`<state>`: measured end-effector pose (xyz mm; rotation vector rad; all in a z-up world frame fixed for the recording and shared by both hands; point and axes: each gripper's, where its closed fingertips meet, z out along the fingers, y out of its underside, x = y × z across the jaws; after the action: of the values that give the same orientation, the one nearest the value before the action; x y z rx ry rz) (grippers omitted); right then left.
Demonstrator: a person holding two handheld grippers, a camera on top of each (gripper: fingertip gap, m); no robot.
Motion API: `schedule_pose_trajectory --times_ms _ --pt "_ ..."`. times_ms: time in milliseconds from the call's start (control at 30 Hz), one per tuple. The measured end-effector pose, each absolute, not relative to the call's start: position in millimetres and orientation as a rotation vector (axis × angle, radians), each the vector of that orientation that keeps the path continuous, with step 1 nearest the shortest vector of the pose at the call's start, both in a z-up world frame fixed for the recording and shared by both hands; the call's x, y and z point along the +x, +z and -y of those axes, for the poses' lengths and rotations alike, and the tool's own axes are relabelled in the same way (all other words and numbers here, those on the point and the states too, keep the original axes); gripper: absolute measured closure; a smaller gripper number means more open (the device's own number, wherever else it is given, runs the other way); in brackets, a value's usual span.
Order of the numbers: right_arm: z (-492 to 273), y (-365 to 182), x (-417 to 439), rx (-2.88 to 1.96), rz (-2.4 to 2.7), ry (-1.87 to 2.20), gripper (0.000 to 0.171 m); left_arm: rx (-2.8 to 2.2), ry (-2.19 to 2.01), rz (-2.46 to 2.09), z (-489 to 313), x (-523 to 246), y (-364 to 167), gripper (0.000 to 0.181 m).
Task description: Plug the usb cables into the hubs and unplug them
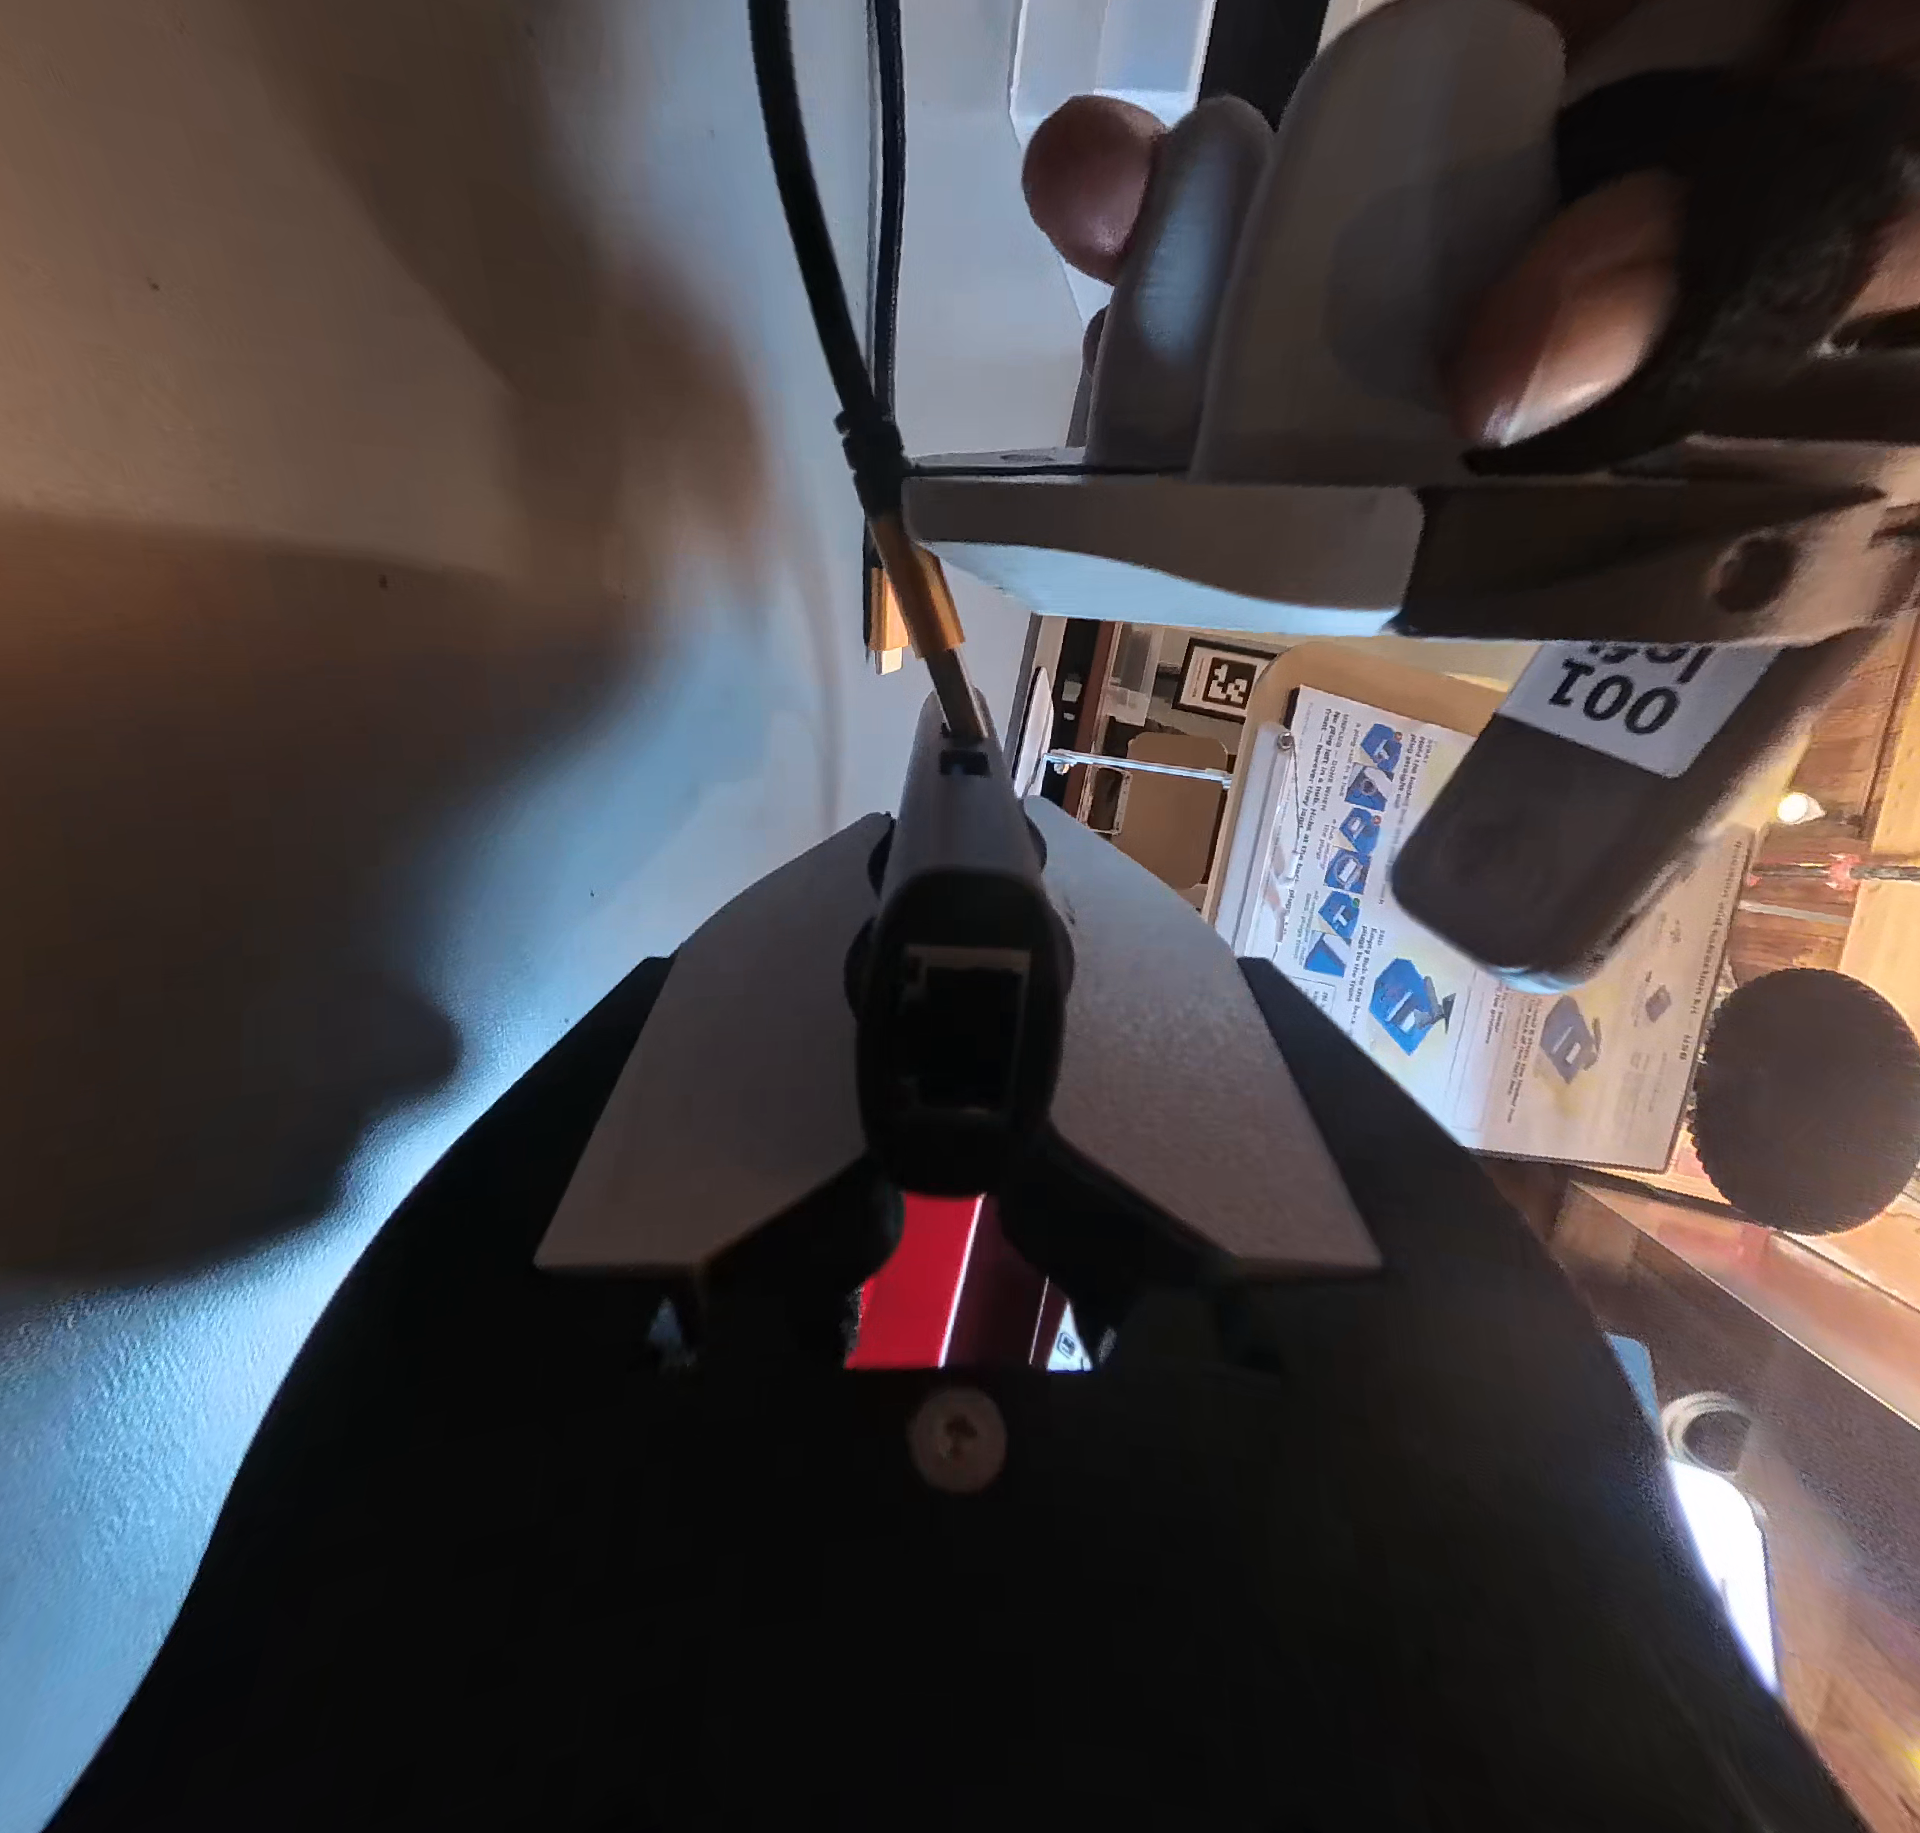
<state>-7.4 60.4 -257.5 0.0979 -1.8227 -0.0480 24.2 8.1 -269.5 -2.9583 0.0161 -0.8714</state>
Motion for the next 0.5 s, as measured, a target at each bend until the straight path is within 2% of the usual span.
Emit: schedule_pose_trajectory --times_ms 33,300,500 --pt "-60 -259 -8 0.102 1.825 -0.055 0.155 -2.982 -0.883 0.007 -7 23 -272 0.168" --pt "-58 -262 -6 0.130 1.822 -0.097 0.155 -3.071 -0.931 -0.006 -6 24 -269 0.168" --pt "-64 -252 -6 0.076 1.799 -0.081 0.155 -2.919 -0.981 0.004 -14 22 -257 0.169"
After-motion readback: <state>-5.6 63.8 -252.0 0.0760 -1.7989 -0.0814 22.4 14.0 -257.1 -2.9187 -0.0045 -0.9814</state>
